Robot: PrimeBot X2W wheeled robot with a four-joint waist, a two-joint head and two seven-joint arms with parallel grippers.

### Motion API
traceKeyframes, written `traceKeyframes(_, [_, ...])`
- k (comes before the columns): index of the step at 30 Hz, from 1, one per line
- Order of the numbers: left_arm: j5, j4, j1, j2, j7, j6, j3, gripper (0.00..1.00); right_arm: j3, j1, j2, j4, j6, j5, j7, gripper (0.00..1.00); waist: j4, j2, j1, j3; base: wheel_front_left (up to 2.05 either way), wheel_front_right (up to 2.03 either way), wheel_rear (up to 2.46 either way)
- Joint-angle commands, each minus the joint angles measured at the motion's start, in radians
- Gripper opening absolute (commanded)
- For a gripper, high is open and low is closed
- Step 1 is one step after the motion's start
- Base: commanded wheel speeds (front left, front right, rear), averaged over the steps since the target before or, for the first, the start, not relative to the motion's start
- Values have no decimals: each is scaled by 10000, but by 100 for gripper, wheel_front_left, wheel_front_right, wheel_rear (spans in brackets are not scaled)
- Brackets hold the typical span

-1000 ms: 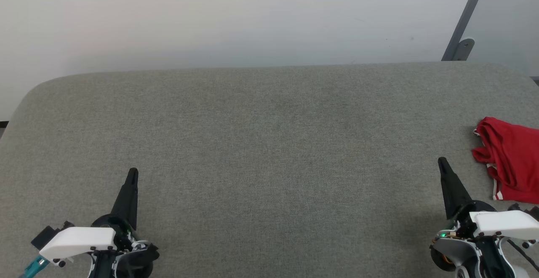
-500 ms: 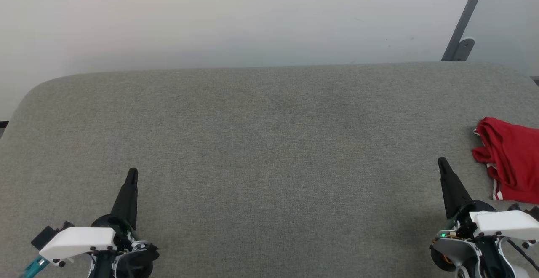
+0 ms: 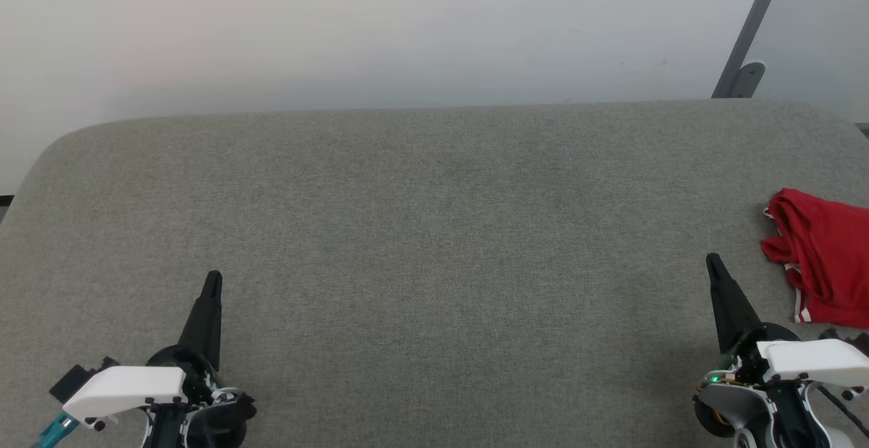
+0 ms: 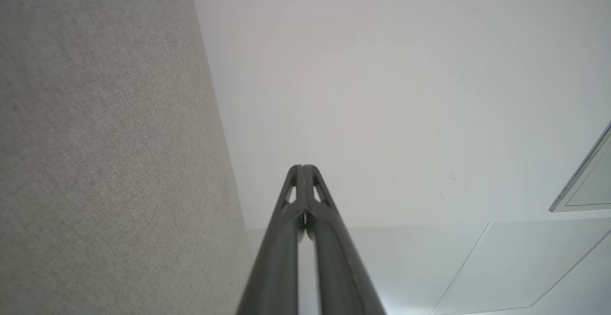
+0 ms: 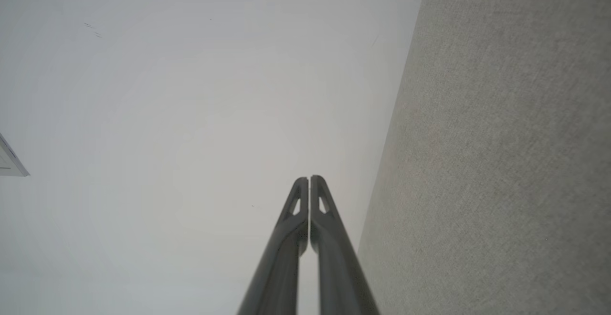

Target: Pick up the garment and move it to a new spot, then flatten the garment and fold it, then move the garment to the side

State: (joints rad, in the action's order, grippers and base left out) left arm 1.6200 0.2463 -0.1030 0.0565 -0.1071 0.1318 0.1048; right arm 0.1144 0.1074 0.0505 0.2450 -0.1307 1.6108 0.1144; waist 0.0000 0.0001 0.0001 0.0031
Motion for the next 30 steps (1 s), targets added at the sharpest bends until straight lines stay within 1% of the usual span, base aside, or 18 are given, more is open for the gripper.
traceKeyframes(1, [-13,-2,-128,-24,-45,-20,45,0,1,44,-8,8,0,39,18,0,0,-1,-1,0,0,0,0])
traceKeyframes(30, [-49,-2,-132,-41,-66,-20,74,0,0,44,-9,5,0,40,16,0,0,-1,-1,0,0,0,0])
